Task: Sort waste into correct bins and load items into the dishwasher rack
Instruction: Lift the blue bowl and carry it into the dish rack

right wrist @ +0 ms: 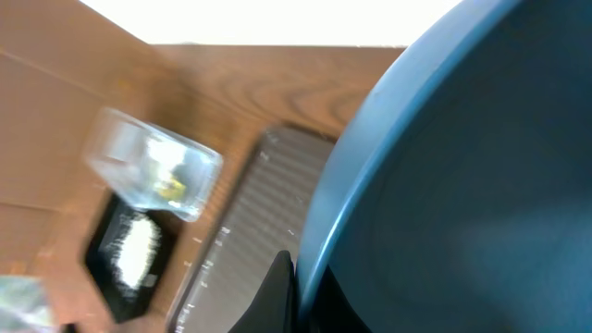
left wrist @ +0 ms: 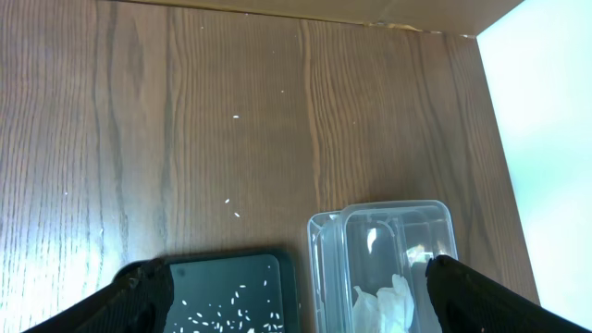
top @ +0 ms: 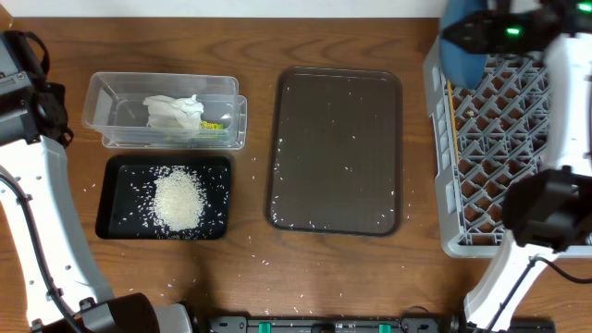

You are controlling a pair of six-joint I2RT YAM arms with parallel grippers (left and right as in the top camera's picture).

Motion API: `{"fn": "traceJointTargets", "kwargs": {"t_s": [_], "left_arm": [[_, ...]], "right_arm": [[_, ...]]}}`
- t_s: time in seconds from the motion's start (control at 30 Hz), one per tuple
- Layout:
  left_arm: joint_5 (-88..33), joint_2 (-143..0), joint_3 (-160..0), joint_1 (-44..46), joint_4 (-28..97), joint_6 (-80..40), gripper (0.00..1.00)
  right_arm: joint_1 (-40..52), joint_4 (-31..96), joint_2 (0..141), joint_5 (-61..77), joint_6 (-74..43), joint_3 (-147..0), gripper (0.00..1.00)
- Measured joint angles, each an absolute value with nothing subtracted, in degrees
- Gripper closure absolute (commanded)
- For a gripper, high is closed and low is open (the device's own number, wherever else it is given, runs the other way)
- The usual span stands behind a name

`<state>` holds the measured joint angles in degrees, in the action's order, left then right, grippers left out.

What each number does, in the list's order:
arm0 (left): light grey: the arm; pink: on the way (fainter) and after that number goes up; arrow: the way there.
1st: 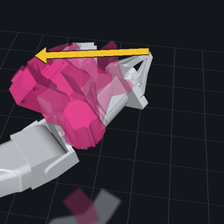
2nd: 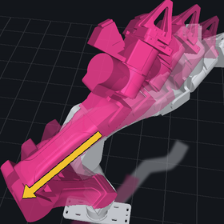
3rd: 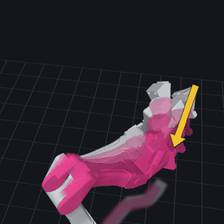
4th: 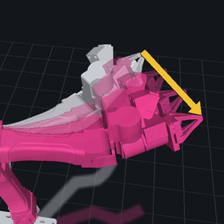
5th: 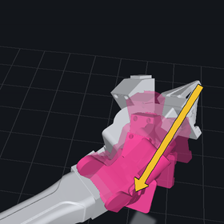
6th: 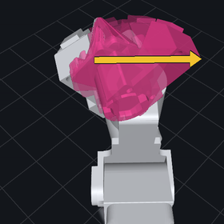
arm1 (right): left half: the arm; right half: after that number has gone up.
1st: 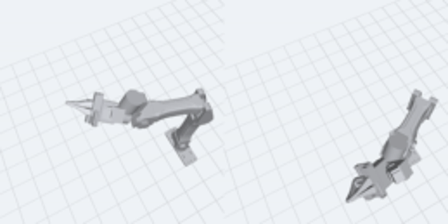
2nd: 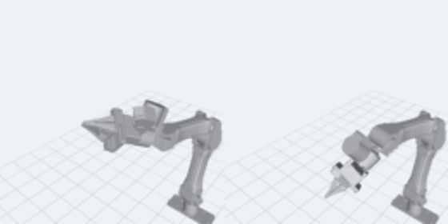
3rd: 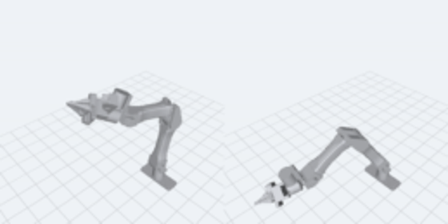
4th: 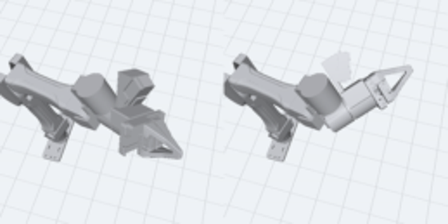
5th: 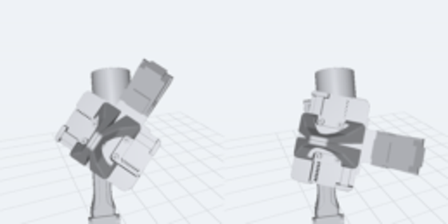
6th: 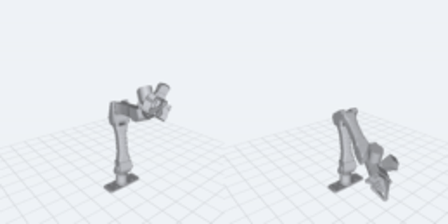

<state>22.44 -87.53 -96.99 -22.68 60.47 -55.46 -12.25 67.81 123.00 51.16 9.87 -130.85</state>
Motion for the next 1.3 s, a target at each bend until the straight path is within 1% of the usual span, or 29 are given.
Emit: {"fn": "traceJointTargets", "kwargs": {"t_s": [0.1,0.2,0.43,0.57,0.83,1.03,1.1,1.2,1.23,1.3], "left_arm": [[22.46,-87.53,-96.99,-22.68,60.47,-55.46,0.10],[22.46,-87.53,-96.99,-22.68,60.47,-55.44,0.10],[22.44,-87.53,-96.99,-22.68,60.49,-55.46,0.10],[22.44,-87.53,-96.99,-22.68,60.47,-55.46,0.10],[22.44,-87.53,-96.99,-22.68,60.47,-55.46,0.10],[22.44,-87.53,-96.99,-22.68,60.49,-55.46,0.10],[22.46,-87.53,-96.99,-22.68,60.49,-55.46,0.10],[22.46,-87.53,-96.99,-22.68,60.47,-55.44,0.11],[22.46,-87.53,-96.99,-22.68,60.47,-55.46,0.10],[22.44,-87.53,-96.99,-22.68,60.47,-55.46,0.10]], "right_arm": [[-16.27,65.25,123.00,59.59,12.58,-128.55,0.99],[-18.33,60.18,123.00,65.30,13.85,-124.88,0.99],[-18.90,47.31,123.00,72.12,14.61,-114.32,0.99],[-19.22,41.36,123.00,74.30,12.86,-110.52,0.99],[-21.89,37.89,122.93,77.89,12.12,-106.48,0.99],[-24.77,37.76,122.93,78.02,11.40,-105.58,0.98],[-25.63,38.06,122.91,77.73,9.80,-105.58,0.95],[-26.30,39.68,122.87,76.88,8.47,-105.56,0.93],[-26.65,40.25,122.87,76.51,8.10,-105.54,0.92],[-27.27,41.54,122.87,75.22,7.42,-105.49,0.86]]}}
